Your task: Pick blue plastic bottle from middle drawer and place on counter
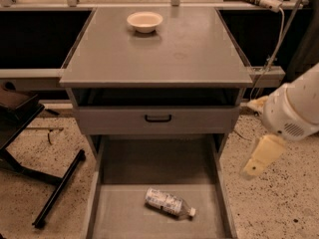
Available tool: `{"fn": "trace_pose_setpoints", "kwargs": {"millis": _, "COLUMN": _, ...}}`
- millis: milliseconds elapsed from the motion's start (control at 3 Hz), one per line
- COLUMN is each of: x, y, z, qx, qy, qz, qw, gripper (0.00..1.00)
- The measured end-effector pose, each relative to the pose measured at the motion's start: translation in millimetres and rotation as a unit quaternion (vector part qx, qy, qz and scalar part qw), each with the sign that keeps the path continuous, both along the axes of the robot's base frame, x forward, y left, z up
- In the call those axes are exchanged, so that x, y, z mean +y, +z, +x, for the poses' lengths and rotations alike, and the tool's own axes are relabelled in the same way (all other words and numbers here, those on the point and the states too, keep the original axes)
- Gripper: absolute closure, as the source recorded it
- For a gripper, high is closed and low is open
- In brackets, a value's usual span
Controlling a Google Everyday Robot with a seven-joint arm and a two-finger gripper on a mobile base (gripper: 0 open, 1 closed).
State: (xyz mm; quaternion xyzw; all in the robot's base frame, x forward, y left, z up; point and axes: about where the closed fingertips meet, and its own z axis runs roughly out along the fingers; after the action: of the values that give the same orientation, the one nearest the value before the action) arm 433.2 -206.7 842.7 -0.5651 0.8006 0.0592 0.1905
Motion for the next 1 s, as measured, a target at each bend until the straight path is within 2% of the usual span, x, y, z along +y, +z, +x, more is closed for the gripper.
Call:
{"fn": "trace_pose_setpoints", "kwargs": {"millis": 333, "x": 30, "y": -83, "z": 0, "qx": 0.027, "qy": 0.006, "qz": 0.052, "qw": 0.9983, "gripper": 0.00}}
{"fn": "trace_pose_setpoints", "kwargs": {"millis": 667, "x": 54, "y": -143, "z": -6, "qx": 0.062, "qy": 0.009, "qz": 0.092, "qw": 0.9938, "gripper": 0.00}}
{"fn": "trace_pose_setpoints", "kwargs": {"millis": 1000, "x": 54, "y": -143, "z": -6, "qx": 0.062, "qy": 0.009, "qz": 0.092, "qw": 0.9938, "gripper": 0.00}}
